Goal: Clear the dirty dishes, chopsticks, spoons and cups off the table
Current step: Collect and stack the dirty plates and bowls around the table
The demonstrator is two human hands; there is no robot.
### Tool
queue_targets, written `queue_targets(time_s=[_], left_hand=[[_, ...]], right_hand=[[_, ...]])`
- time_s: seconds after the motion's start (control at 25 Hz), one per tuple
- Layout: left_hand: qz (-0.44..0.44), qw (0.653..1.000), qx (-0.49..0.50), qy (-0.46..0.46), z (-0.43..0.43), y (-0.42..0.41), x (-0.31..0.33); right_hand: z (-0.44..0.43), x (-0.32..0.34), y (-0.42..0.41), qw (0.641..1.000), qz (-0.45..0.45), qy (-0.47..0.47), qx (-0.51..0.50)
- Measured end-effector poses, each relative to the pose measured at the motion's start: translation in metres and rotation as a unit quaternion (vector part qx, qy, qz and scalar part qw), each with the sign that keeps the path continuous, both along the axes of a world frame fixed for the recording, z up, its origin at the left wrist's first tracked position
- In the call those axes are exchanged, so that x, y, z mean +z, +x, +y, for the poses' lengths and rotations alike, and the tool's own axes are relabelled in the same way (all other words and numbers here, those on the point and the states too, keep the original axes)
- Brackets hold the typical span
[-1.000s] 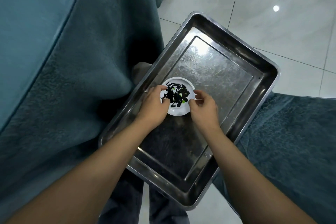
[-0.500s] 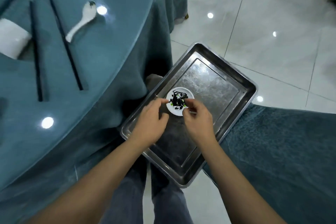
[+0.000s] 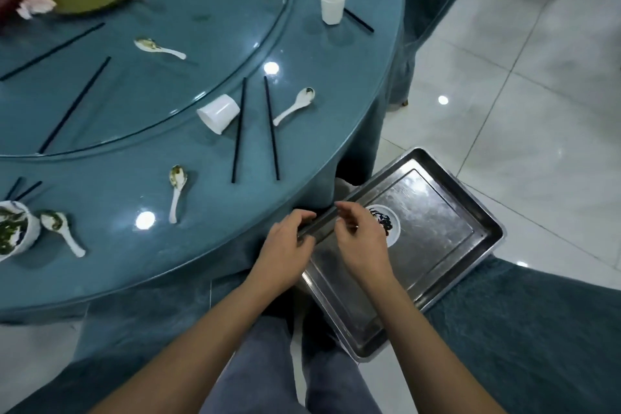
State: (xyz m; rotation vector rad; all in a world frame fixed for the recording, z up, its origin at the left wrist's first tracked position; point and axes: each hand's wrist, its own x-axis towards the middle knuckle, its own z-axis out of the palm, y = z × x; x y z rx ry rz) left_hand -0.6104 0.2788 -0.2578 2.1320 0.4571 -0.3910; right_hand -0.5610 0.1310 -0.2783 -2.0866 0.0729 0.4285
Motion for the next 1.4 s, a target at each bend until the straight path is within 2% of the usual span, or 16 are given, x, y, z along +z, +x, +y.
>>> queue_targets(time_s=[0.6,0.8,1.04,1.28,1.4], left_hand=[[-0.050,0.976,0.210,-0.006,0.142,-0.057,0.052],[-0.074,0.947,0.312,0.008,0.199,-0.081,0.058],[-0.058,0.908,0.415,0.007,0.259,-0.130,0.053],[-0.045,0.876,0.478,0.039,0.303,-0.170,0.045],[-0.039,0.849,0.524,0.055,0.330,-0.181,0.040]], right_hand=[[0.169,0.054,-0.009,0.983,-0.006,0.022,0.182],[0.237,0.056,-0.020,0.970,-0.028,0.017,0.241],[0.318,0.055,-0.042,0.946,-0.026,0.016,0.322],[0.382,0.051,-0.068,0.916,-0.018,-0.011,0.401],[0.411,0.048,-0.075,0.903,-0.014,-0.021,0.429]])
